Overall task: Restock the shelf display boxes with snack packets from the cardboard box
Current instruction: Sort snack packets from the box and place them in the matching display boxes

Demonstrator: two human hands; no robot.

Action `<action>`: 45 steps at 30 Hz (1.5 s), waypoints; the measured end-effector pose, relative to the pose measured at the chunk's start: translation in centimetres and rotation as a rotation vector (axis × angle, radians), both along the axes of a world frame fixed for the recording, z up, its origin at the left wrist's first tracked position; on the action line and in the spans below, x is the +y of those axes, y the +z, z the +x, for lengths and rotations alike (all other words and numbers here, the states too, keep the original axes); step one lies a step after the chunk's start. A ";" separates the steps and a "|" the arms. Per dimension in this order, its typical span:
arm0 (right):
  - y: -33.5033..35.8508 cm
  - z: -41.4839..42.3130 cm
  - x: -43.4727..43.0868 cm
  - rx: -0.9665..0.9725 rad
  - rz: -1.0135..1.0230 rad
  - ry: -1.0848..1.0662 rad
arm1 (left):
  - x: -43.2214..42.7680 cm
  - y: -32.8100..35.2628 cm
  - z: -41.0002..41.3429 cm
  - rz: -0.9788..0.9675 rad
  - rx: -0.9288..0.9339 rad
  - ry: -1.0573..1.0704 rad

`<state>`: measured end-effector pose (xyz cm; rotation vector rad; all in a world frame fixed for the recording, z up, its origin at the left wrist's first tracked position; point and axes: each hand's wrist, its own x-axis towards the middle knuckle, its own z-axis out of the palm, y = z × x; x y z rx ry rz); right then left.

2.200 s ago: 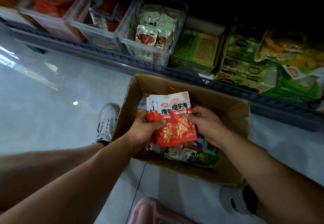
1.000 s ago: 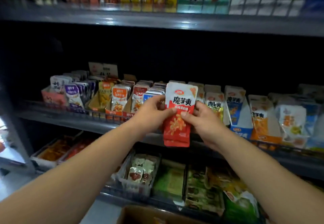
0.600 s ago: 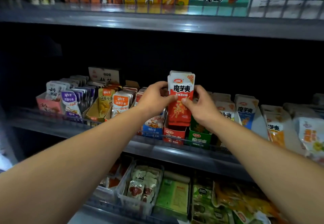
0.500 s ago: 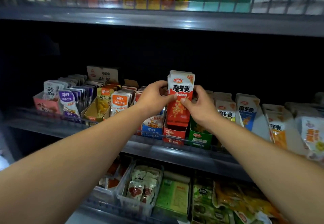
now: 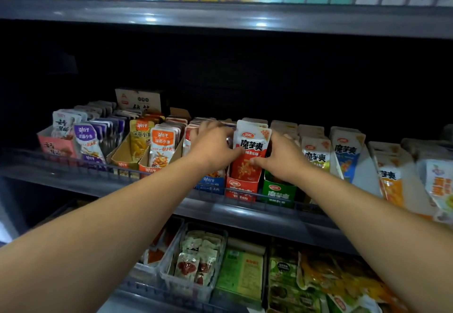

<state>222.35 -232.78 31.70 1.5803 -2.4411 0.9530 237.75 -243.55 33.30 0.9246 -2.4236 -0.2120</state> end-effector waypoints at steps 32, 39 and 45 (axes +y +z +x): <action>1.7 0.2 -3.9 0.431 0.139 -0.221 | 3.2 -6.3 2.0 0.394 0.436 -0.104; 2.4 -1.7 -3.7 0.409 0.266 -0.184 | 3.0 -6.6 1.7 0.427 0.491 -0.096; 3.0 -1.4 -4.4 0.466 0.244 -0.221 | 2.9 -6.9 1.5 0.407 0.502 -0.107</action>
